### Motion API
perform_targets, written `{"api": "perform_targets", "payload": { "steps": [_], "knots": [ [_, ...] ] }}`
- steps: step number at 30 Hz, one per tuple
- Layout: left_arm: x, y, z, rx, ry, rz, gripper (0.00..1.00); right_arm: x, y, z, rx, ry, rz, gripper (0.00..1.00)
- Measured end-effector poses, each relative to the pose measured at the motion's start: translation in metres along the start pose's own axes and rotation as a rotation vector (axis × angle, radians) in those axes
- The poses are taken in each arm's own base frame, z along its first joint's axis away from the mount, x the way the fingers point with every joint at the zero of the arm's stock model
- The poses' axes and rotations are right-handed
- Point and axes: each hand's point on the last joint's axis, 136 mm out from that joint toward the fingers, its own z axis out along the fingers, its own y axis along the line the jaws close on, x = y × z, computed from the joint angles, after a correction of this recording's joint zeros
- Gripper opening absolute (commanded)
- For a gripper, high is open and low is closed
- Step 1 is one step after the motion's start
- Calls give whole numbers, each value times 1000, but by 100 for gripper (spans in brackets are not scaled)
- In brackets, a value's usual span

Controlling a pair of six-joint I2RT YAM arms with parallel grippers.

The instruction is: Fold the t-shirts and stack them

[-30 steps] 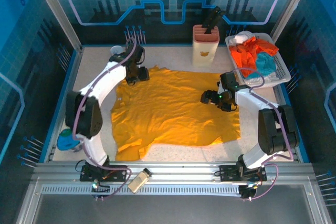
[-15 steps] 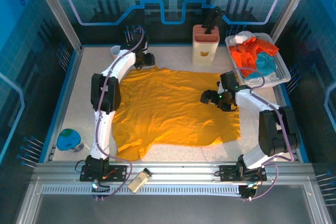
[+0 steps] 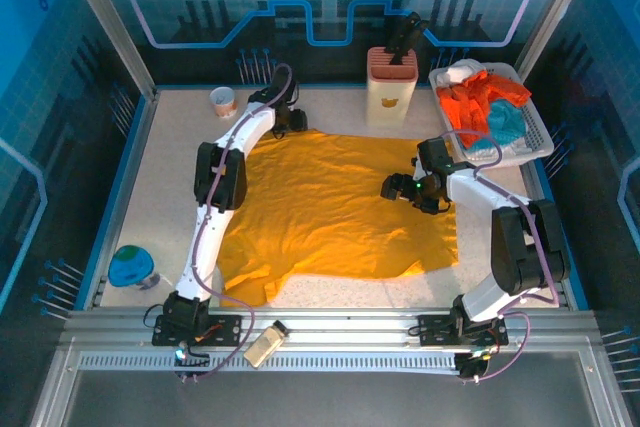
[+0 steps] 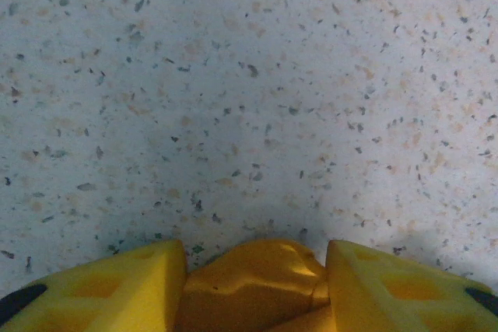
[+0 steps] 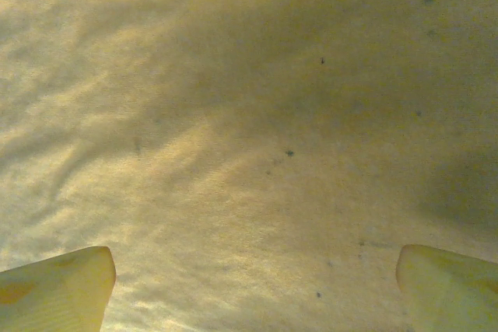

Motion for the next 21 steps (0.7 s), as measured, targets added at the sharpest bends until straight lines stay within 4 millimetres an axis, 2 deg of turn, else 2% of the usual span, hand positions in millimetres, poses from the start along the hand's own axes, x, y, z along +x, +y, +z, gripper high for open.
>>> {"api": "perform_targets", "payload": {
  "steps": [2, 7, 9, 16, 21],
  "knots": [
    [-3, -1, -1, -5, -11, -3, 43, 0, 0, 0, 0, 0, 0, 94],
    [-3, 3, 1, -33, -16, -12, 9, 0, 0, 0, 1, 1, 0, 94],
    [-7, 3, 0, -31, -28, -16, 2, 0, 0, 0, 1, 1, 0, 94],
    [-34, -5, -20, -21, -98, -17, 0, 2, -1, 0, 4, 7, 1, 94],
    [-45, 4, -28, -21, -122, -33, 0, 3, -1, 0, 6, 11, 2, 93]
  ]
}}
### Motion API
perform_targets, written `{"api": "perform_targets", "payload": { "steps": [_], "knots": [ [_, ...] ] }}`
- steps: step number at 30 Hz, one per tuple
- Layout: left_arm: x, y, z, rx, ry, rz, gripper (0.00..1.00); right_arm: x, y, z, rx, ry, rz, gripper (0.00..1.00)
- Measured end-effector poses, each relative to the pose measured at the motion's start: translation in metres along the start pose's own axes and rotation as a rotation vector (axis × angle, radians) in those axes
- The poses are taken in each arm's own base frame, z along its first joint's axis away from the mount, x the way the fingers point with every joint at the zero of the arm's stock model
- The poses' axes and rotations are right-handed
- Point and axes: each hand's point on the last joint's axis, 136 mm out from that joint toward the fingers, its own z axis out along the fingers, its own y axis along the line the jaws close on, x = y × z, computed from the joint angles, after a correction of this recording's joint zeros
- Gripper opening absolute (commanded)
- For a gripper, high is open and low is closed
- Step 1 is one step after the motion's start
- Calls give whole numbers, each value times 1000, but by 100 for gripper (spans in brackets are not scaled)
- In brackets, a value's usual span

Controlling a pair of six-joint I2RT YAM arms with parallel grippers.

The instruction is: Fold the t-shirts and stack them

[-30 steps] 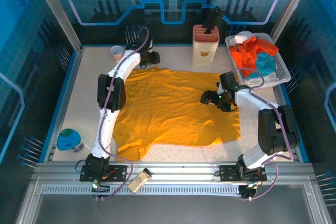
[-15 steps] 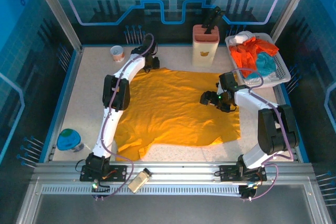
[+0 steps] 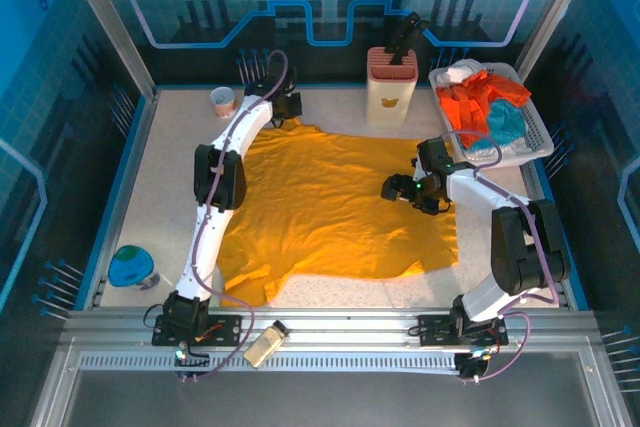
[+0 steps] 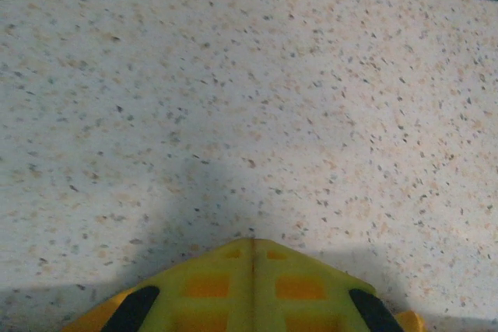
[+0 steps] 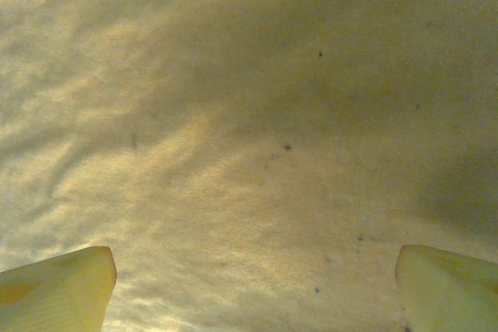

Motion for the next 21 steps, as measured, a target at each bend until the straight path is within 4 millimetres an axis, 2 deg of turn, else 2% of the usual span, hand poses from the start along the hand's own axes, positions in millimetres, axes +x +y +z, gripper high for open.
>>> {"api": "perform_targets", "payload": {
  "steps": [5, 10, 14, 16, 18, 19, 21],
  "knots": [
    [-26, 21, -11, -25, -64, -31, 0, 3, -3, 0, 16, 9, 2, 93],
    [-71, 42, -36, -53, -196, -73, 0, 7, -3, 0, 23, 23, 1, 93],
    [-97, 56, -53, -76, -276, -100, 2, 8, -5, -1, 34, 30, 4, 94],
    [-104, 60, -56, -75, -300, -111, 31, 9, -5, -1, 36, 32, 4, 94],
    [-105, 62, -56, -76, -302, -113, 55, 10, -6, -2, 38, 35, 5, 94],
    [-105, 63, -56, -76, -302, -113, 64, 9, -5, -3, 37, 33, 5, 95],
    [-104, 62, -56, -73, -298, -108, 71, 9, -4, -6, 32, 25, 2, 96]
  ]
}}
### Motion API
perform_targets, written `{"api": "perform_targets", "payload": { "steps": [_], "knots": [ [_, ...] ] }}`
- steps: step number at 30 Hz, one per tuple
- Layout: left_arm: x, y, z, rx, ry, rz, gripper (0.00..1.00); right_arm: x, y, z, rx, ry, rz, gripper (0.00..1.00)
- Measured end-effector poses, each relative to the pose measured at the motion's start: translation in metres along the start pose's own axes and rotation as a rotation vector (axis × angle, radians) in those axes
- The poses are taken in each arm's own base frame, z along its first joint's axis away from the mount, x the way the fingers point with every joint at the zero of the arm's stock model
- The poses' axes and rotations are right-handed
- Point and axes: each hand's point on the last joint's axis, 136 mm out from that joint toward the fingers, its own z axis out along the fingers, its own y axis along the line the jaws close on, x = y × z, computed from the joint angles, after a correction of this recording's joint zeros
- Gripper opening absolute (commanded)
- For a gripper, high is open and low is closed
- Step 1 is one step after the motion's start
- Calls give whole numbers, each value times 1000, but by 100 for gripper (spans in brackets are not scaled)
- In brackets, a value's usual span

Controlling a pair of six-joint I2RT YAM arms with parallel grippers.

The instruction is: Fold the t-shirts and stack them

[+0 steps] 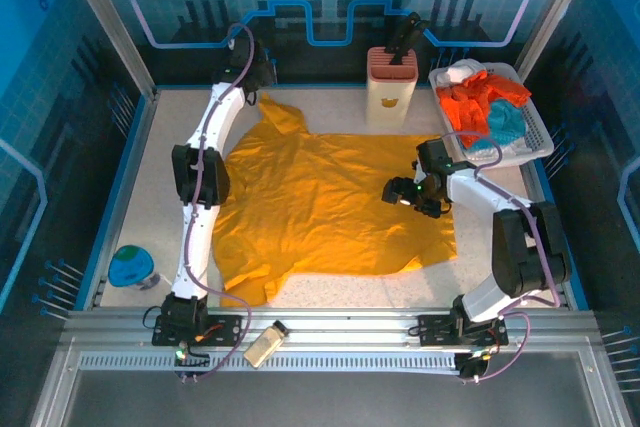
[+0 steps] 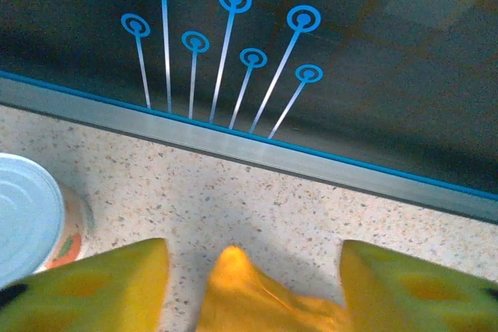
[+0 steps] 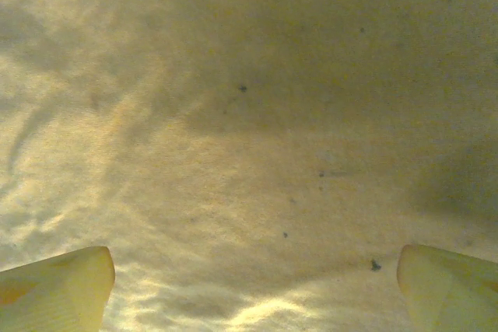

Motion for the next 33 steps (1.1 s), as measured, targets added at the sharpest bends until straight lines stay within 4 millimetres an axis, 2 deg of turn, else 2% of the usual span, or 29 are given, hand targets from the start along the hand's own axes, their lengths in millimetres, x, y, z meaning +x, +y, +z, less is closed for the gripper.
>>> {"api": "perform_targets", "payload": {
  "steps": [5, 8, 10, 14, 19, 24, 29, 33],
  "knots": [
    [20, 3, -5, -2, 87, 1, 74, -2, 6, -10, -20, -32, -18, 100],
    [46, 10, -25, -14, 190, -16, 73, -4, 9, -21, -33, -65, -26, 100],
    [63, 15, -49, -15, 250, -29, 72, -5, 10, -29, -36, -90, -30, 100],
    [100, 25, -113, -13, 331, -47, 71, -5, 13, -43, -49, -128, -31, 100],
    [140, 34, -181, 1, 387, -64, 68, 0, 12, -50, -71, -128, -10, 100],
    [203, 54, -244, -22, 473, -54, 65, 20, -5, -50, -48, -117, 36, 96],
    [259, 75, -305, -43, 548, -62, 61, 26, -13, -53, -56, -125, 69, 96],
    [300, 87, -348, -70, 615, -74, 57, 29, -15, -53, -52, -121, 73, 91]
  ]
}}
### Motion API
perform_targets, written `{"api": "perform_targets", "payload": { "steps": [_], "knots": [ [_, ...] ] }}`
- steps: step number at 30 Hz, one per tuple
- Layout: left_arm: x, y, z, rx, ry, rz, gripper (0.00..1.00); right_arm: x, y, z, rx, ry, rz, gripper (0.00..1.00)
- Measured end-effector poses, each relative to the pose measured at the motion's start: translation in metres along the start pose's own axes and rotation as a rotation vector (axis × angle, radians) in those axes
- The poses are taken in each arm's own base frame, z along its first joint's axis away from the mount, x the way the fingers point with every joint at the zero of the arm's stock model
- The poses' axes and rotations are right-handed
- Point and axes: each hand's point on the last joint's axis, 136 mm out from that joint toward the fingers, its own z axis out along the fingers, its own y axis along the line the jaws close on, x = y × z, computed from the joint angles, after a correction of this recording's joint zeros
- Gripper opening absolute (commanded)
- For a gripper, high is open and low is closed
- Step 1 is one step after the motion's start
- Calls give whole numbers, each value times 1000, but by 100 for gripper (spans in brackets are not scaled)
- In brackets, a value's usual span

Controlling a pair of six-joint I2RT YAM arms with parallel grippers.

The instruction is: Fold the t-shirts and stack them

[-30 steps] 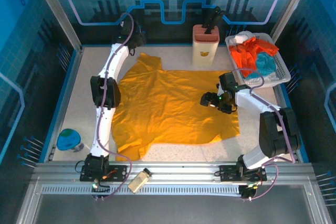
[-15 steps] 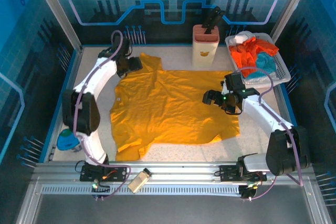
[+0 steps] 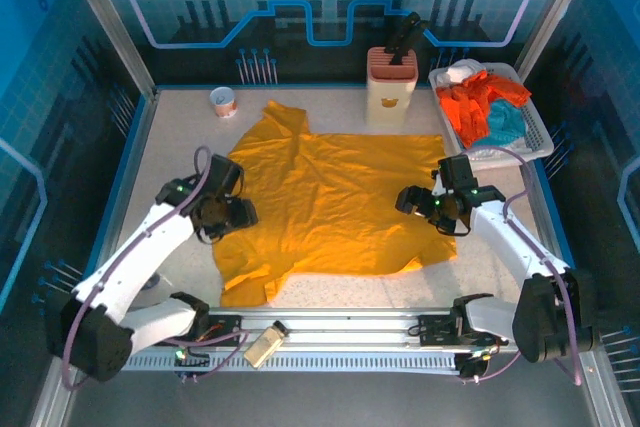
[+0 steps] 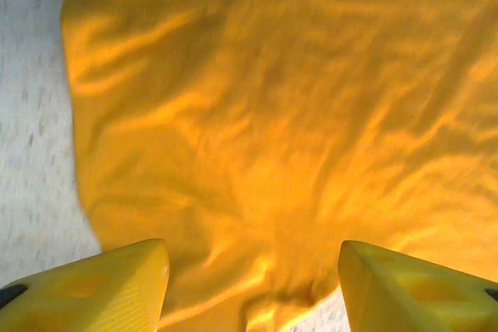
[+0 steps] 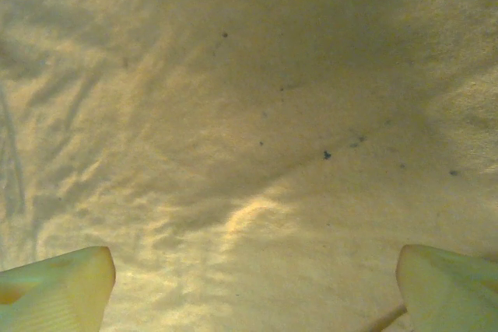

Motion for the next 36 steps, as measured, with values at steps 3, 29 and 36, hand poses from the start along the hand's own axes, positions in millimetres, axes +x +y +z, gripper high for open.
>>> {"api": "perform_targets", "payload": {
  "steps": [3, 29, 36],
  "knots": [
    [38, 9, -1, -19, 53, -5, 51, 1, -4, 1, 6, 3, 11, 90],
    [149, 88, 69, -380, 256, -139, 56, -1, -20, 2, 8, 10, 73, 89],
    [148, 83, 78, -371, 255, -140, 50, 6, -31, 1, 26, 15, 117, 85]
  ]
}}
